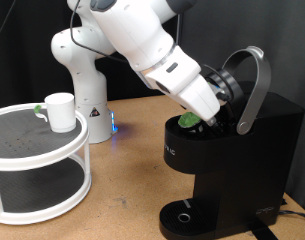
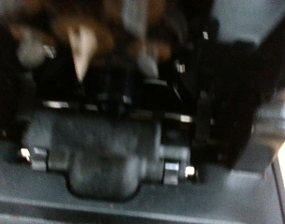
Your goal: Make a cup of coffee with the keurig machine
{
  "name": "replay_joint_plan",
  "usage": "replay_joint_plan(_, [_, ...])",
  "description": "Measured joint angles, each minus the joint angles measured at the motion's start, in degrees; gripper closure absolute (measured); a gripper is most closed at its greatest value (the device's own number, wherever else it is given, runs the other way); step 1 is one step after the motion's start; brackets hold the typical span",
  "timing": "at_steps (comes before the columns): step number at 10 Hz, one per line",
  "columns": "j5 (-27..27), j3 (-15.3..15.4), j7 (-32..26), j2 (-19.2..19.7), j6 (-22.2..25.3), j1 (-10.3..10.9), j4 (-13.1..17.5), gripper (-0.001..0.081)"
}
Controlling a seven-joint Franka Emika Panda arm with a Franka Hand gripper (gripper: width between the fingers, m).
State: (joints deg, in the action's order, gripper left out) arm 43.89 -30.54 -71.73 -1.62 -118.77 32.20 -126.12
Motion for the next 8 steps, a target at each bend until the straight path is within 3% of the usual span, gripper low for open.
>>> replay_joint_plan(4, [-1.65, -0.36, 0.46, -0.80, 4.03, -0.41, 0.64, 0.0003])
replay_joint_plan(8, [-3.59, -0.38, 0.65, -1.61, 4.61, -0.66, -0.19, 0.0003])
